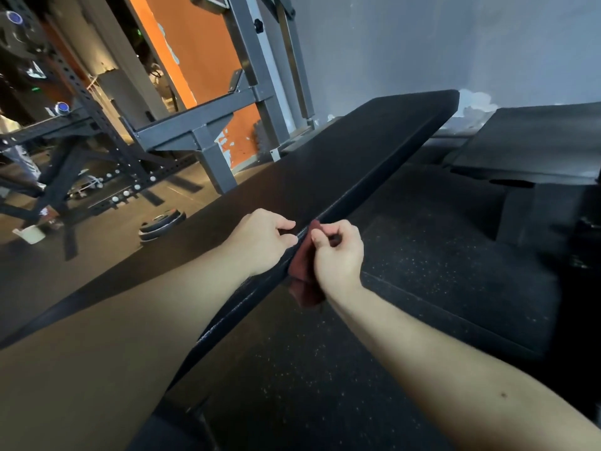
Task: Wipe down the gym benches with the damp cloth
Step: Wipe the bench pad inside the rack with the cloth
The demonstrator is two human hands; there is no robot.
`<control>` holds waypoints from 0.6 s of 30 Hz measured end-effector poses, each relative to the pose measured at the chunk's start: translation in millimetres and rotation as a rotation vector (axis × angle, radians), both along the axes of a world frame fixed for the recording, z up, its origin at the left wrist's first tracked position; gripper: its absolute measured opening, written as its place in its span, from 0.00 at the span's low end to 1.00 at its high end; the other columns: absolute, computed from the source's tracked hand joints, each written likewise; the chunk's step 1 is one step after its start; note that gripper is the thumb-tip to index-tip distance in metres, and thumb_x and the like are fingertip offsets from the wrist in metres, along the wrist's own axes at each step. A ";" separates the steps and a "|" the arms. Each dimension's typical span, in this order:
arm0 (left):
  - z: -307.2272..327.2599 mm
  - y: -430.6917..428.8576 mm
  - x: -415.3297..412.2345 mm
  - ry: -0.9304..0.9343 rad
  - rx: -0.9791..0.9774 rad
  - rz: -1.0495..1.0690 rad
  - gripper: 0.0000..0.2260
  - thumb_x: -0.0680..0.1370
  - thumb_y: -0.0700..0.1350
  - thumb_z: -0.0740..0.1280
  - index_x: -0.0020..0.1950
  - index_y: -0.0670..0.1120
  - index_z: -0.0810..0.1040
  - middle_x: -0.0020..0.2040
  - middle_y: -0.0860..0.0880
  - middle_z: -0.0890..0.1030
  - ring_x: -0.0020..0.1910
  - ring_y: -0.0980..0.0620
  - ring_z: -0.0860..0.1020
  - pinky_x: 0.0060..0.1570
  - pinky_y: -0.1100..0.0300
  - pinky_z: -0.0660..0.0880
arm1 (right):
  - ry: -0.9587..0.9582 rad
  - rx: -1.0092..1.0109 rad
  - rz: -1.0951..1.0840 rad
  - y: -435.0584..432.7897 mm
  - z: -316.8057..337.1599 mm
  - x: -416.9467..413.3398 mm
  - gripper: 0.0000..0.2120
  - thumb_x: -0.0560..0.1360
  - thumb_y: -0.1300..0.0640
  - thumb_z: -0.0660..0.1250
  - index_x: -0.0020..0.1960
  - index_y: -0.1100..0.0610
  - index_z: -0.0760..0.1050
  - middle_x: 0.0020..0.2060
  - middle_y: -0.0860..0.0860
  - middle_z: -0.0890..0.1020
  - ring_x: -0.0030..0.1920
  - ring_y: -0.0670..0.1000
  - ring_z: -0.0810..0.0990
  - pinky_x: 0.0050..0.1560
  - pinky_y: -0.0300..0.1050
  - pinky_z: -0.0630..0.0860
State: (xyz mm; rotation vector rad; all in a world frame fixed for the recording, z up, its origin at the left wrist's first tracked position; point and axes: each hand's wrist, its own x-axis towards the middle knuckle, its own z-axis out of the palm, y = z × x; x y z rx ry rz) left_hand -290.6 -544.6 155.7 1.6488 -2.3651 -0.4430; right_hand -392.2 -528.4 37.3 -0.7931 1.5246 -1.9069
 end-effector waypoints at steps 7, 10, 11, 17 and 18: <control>-2.3 15.7 22.0 -0.095 -0.059 -0.011 0.18 0.83 0.50 0.66 0.73 0.53 0.76 0.64 0.43 0.81 0.61 0.44 0.80 0.66 0.50 0.76 | -0.092 0.056 -0.200 -35.2 14.3 -45.4 0.06 0.78 0.56 0.62 0.42 0.49 0.71 0.49 0.58 0.82 0.34 0.56 0.86 0.38 0.55 0.83; -8.4 12.4 26.9 -0.060 -0.059 -0.029 0.18 0.83 0.48 0.65 0.73 0.52 0.76 0.70 0.47 0.78 0.70 0.47 0.75 0.72 0.51 0.70 | 0.021 0.103 -0.199 -36.7 4.8 -36.7 0.02 0.76 0.50 0.59 0.44 0.47 0.69 0.43 0.62 0.84 0.34 0.58 0.85 0.38 0.54 0.83; -10.2 9.8 27.4 -0.054 -0.060 -0.037 0.18 0.83 0.48 0.65 0.73 0.51 0.76 0.70 0.48 0.78 0.71 0.48 0.74 0.73 0.51 0.68 | 0.013 0.096 -0.191 -32.8 1.7 -27.4 0.02 0.75 0.48 0.60 0.44 0.45 0.70 0.45 0.59 0.83 0.39 0.57 0.85 0.45 0.56 0.84; -17.4 6.6 31.4 -0.006 -0.053 -0.045 0.18 0.83 0.48 0.65 0.74 0.52 0.75 0.70 0.49 0.78 0.69 0.48 0.76 0.71 0.51 0.71 | 0.077 0.002 0.021 12.5 -14.1 20.7 0.08 0.78 0.60 0.70 0.42 0.54 0.75 0.47 0.50 0.76 0.43 0.44 0.77 0.47 0.30 0.71; -18.4 7.3 31.4 -0.002 -0.056 -0.041 0.18 0.83 0.49 0.65 0.74 0.52 0.75 0.70 0.48 0.78 0.67 0.48 0.77 0.70 0.51 0.72 | 0.086 -0.005 0.017 10.9 -14.1 17.5 0.08 0.77 0.59 0.71 0.40 0.54 0.75 0.46 0.51 0.77 0.42 0.45 0.77 0.46 0.30 0.71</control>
